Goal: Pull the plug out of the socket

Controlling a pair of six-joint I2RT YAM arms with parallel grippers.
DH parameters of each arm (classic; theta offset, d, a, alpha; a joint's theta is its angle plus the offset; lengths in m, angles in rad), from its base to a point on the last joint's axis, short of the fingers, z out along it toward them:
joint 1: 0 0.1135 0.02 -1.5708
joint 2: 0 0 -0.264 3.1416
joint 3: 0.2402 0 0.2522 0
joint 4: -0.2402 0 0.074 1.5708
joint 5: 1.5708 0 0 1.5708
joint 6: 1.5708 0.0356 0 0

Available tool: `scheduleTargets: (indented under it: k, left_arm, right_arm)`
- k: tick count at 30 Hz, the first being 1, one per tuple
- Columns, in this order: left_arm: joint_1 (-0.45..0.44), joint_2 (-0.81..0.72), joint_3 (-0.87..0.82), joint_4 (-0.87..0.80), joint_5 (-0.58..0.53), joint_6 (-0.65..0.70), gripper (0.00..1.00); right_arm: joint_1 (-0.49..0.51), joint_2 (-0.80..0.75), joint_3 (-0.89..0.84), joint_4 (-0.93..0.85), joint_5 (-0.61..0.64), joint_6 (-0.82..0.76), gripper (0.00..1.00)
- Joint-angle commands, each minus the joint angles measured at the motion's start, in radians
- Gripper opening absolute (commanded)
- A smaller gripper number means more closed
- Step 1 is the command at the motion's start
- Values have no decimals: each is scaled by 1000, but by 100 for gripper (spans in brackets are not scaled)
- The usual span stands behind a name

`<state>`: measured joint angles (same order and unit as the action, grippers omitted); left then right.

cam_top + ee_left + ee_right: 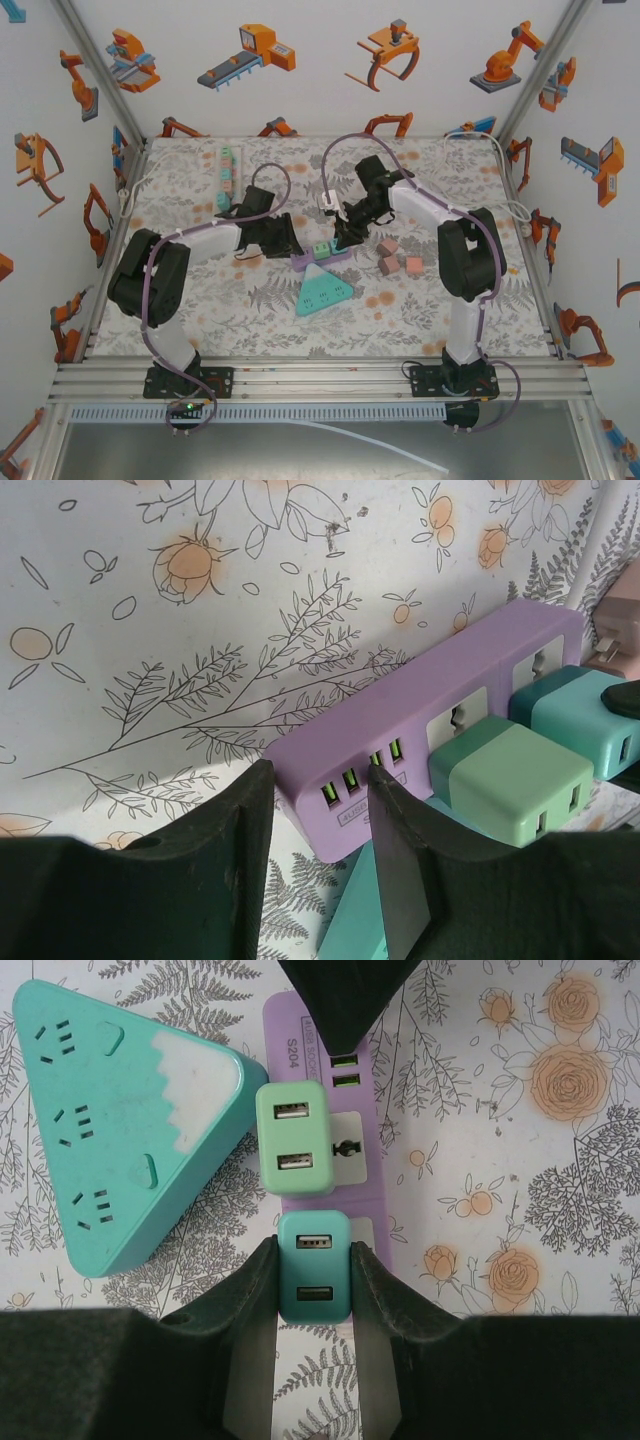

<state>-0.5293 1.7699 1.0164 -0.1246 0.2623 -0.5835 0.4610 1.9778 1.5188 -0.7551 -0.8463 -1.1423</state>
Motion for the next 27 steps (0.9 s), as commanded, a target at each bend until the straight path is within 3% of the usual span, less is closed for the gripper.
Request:
scheduleTargets:
  k: [1,5,11,18,27]
  left_arm:
    - [-36,88,-31,-207,-118,62,43]
    - [-44,100,-32,-215,-139,74,43]
    - [-51,123,-8,-253,-178,72,43]
    - [-50,157,8,-287,-217,89,43]
    - [-49,145,31,-317,-233,102,43]
  right_arm:
    - [16,-46,42,27,-62,29,11]
    - [25,-62,47,26,-72,46,7]
    - [65,-94,-4,26,18,-17,4]
    - [67,-153,-40,27,-79,-16,3]
    - [47,-170,-69,43,-57,27,0]
